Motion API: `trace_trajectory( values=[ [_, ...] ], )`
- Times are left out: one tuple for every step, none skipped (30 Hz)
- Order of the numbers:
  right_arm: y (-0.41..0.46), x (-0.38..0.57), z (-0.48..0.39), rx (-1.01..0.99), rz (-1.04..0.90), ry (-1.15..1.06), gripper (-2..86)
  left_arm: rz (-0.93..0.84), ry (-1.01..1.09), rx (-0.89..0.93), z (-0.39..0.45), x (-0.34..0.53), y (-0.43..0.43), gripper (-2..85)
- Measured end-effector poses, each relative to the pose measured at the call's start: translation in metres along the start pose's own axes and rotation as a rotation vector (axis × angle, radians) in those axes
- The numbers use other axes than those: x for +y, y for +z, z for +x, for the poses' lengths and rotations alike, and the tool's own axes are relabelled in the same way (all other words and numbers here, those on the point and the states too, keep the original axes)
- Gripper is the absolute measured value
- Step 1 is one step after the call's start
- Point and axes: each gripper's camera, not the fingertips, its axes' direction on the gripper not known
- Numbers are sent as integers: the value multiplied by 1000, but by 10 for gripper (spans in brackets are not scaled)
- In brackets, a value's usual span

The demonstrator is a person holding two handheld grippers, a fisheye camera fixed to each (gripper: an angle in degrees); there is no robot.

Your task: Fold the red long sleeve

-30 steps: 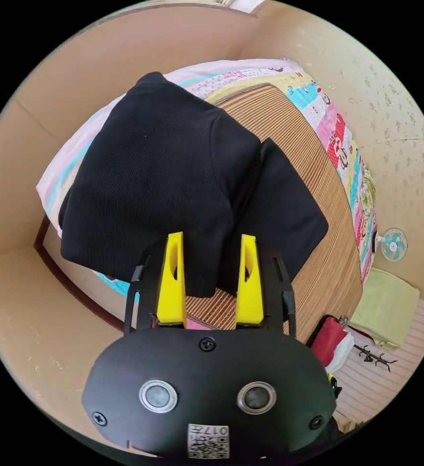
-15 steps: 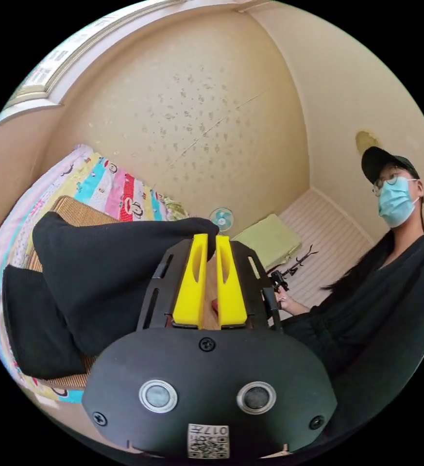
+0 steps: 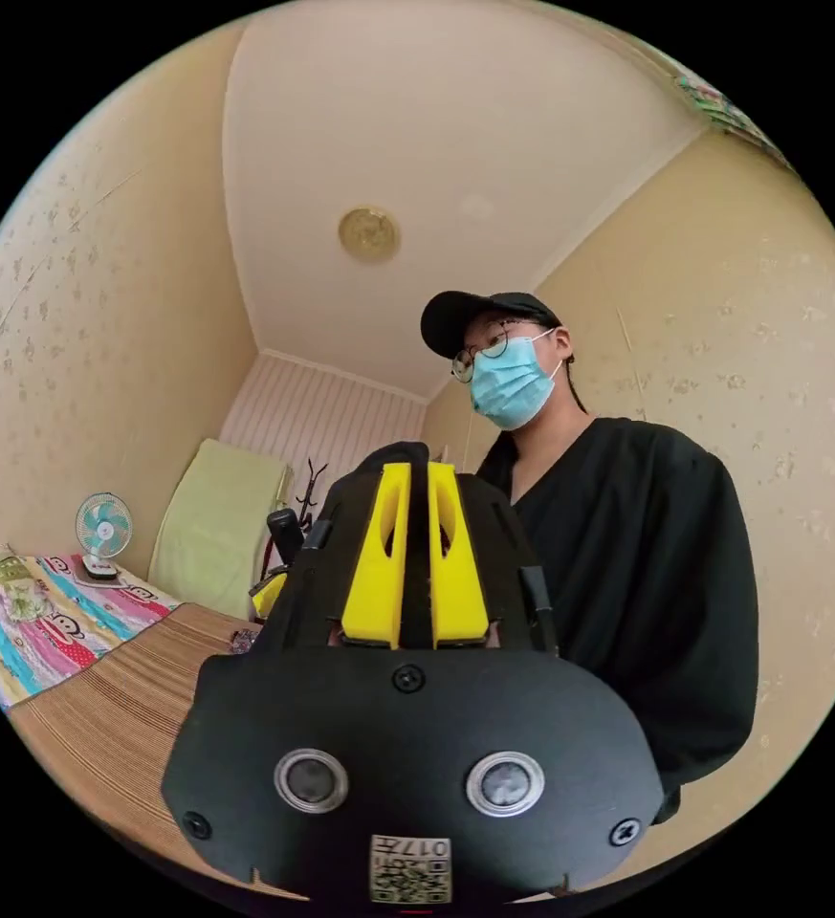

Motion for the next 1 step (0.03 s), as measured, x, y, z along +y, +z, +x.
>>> trace_trajectory(
  values=[
    [-1,5,-6,54,43,42,60,1,-45,-18,-8,11,13,40]
  ],
)
